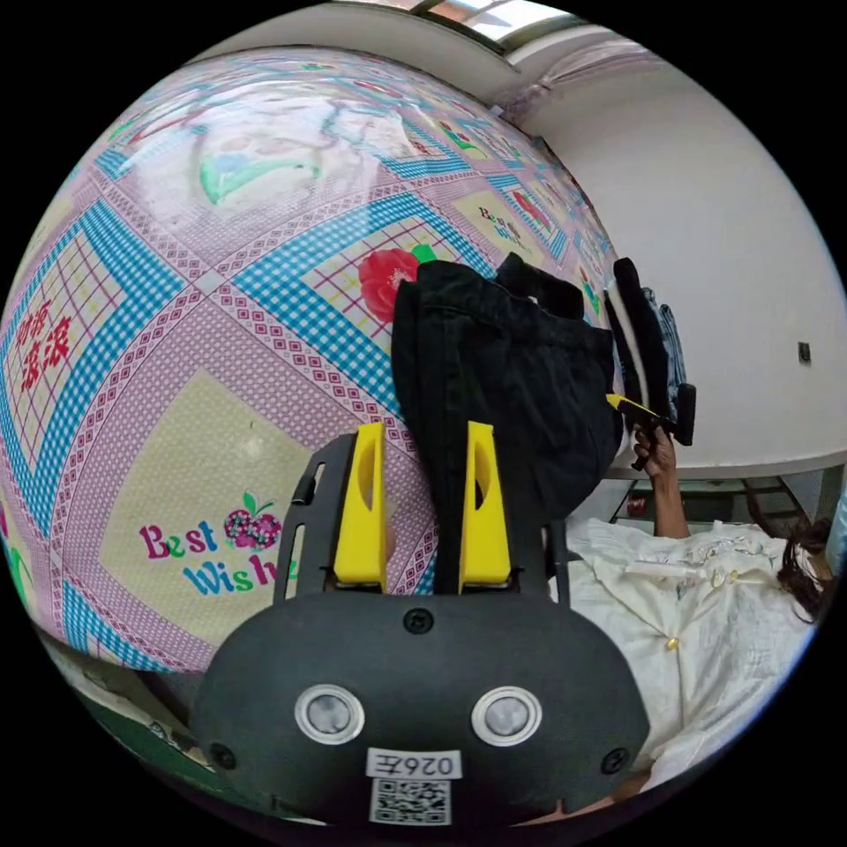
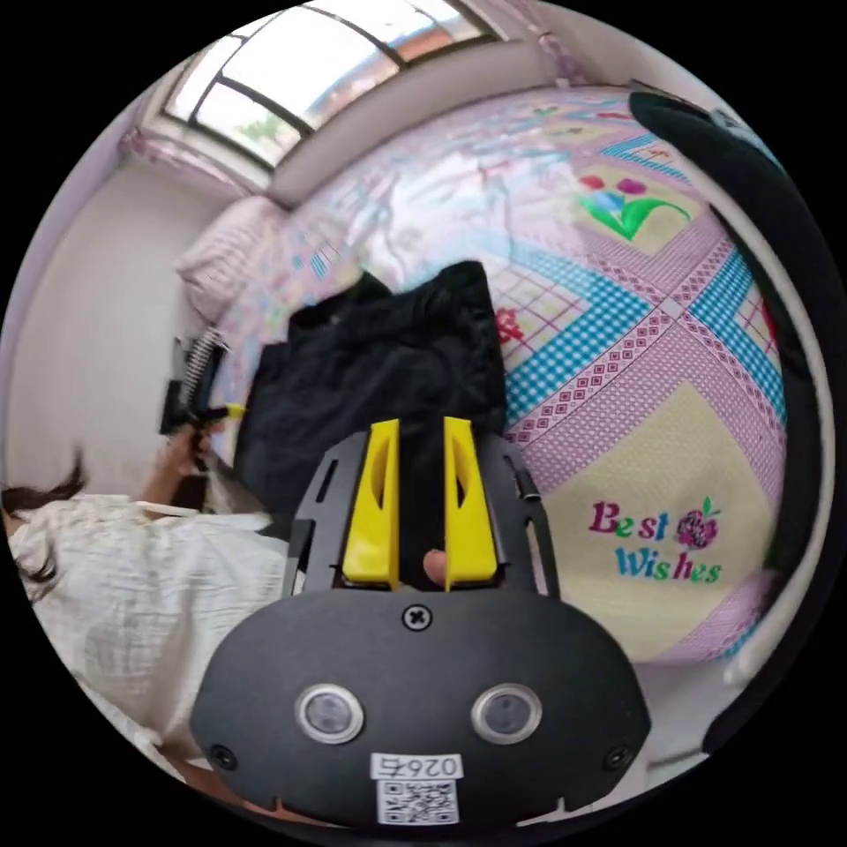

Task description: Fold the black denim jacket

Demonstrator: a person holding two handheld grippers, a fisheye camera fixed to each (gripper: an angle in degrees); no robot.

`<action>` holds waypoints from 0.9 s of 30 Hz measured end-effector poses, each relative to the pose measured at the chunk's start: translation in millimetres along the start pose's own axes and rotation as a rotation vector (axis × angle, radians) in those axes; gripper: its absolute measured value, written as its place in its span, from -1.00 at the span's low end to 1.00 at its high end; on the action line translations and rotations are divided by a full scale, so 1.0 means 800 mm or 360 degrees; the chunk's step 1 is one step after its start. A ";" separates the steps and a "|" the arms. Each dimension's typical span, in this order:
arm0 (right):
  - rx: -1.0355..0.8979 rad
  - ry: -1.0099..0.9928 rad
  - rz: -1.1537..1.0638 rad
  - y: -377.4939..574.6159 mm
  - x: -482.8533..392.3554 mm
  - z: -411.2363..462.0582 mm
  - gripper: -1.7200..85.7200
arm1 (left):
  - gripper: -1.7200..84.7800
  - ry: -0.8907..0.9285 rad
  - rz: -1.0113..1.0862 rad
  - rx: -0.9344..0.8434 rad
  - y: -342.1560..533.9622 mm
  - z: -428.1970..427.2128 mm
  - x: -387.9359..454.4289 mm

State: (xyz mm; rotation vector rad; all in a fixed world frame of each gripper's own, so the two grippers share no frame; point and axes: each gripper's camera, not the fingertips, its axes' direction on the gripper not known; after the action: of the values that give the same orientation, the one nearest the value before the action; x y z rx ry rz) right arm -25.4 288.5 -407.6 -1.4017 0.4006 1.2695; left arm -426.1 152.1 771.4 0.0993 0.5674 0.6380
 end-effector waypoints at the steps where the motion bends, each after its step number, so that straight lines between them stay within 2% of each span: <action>1: -0.0066 0.0106 0.0004 -0.006 0.000 0.014 -0.90 | -0.68 -0.0006 0.0024 -0.0023 -0.011 0.013 0.004; 4: 0.0062 0.0110 0.0015 -0.007 0.008 -0.007 -0.86 | -0.64 0.0038 0.0039 -0.0074 -0.017 0.025 0.005; 7: 0.0250 0.0090 0.0026 0.014 0.016 -0.053 -0.74 | -0.64 -0.0036 0.0112 -0.0057 -0.006 0.037 0.010; 10: 0.0274 0.0003 0.0058 0.024 0.045 -0.069 -0.69 | -0.63 -0.0045 0.0138 -0.0042 -0.007 0.049 0.004; 12: 0.0305 -0.0202 0.0083 0.025 0.078 -0.064 -0.67 | -0.62 0.0040 0.0121 -0.0044 -0.011 0.057 -0.005; 15: 0.0235 -0.0490 0.0096 0.011 0.103 -0.032 -0.71 | -0.62 0.0082 0.0133 -0.0084 -0.018 0.069 -0.016; 21: 0.0103 -0.0471 -0.0077 -0.046 0.046 0.014 -0.74 | -0.67 0.0158 0.0144 -0.0107 -0.026 0.097 -0.040; 27: -0.0015 -0.0357 -0.0225 -0.078 -0.017 0.037 -0.80 | -0.79 0.0446 0.0092 -0.0157 -0.033 0.153 -0.077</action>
State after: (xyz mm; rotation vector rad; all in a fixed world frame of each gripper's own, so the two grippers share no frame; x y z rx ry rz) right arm 7.3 326.9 -358.9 -1.2564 0.1401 1.2962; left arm -387.8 104.9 896.7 -0.0681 0.8040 0.7407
